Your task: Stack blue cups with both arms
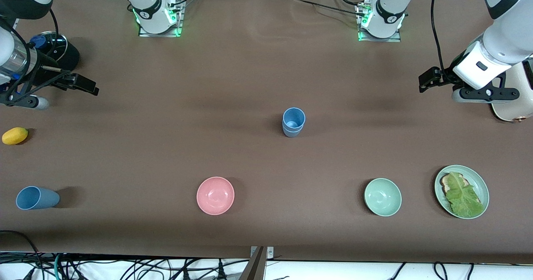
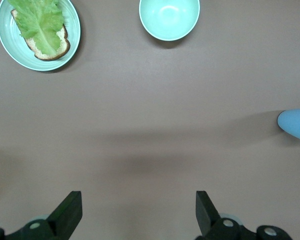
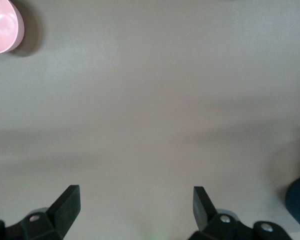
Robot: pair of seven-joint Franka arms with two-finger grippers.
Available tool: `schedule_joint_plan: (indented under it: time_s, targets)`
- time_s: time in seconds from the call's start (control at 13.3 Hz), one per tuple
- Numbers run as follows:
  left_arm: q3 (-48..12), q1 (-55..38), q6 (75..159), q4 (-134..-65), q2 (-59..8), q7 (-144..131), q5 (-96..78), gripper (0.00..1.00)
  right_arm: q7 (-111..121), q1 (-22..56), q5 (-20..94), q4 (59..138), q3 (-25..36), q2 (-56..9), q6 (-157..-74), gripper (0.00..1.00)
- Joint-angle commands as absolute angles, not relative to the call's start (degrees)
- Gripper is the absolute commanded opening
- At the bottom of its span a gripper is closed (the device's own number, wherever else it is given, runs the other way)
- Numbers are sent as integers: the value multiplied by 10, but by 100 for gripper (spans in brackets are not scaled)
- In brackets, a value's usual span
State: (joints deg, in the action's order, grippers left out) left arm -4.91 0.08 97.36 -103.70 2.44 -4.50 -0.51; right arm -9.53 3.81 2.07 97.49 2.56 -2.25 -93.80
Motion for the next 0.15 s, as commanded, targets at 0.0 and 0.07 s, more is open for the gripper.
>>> schedule_joint_plan:
  time_s: [0.0, 0.07]
  targets:
    - [-52, 4, 961, -1025, 21, -38, 6, 100, -66, 33, 5, 966, 13, -22, -928, 100]
    - [-52, 4, 961, -1025, 21, -38, 6, 100, -69, 32, 8, 965, 13, -22, -928, 100]
